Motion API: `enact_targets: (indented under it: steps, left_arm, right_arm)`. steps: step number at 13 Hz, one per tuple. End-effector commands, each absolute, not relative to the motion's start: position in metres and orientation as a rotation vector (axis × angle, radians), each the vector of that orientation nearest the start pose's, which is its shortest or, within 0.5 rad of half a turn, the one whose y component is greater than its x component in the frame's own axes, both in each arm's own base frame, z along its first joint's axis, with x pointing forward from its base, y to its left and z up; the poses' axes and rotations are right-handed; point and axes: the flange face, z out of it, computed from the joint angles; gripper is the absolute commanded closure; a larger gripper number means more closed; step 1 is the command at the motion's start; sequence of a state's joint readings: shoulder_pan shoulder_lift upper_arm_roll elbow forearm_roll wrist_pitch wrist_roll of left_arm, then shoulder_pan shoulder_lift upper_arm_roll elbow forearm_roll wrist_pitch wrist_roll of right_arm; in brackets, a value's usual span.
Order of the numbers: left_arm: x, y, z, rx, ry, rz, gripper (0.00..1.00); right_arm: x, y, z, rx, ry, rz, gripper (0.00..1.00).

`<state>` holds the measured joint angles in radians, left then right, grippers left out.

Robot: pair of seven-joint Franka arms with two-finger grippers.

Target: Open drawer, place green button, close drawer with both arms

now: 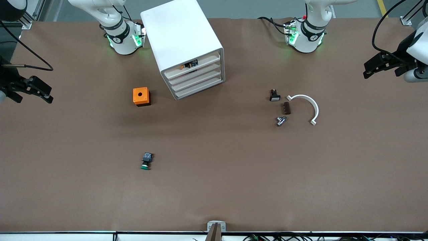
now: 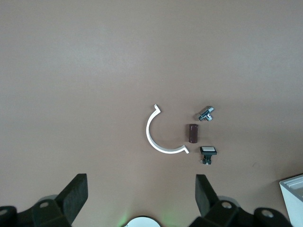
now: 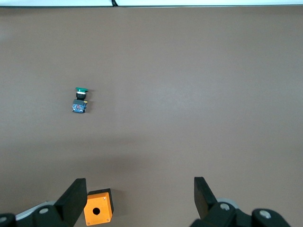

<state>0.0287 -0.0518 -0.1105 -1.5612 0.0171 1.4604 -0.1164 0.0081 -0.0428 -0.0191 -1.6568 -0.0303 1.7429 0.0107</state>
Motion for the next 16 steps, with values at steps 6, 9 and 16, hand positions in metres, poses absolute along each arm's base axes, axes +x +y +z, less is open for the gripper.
enact_targets:
  steps: [6,9,16]
  left_arm:
    - [0.583,-0.077,0.546,-3.077,-0.18,0.351,0.0]
    - [0.587,-0.151,0.491,-2.974,-0.419,0.456,0.0]
    - [0.588,-0.33,0.355,-2.824,-0.805,0.486,0.0]
  right_arm:
    - [0.56,-0.013,0.614,-3.162,0.026,-0.196,0.0]
    - [0.569,-0.006,0.598,-3.161,0.014,-0.165,0.0]
    - [0.623,0.086,0.465,-3.087,-0.111,0.033,0.0]
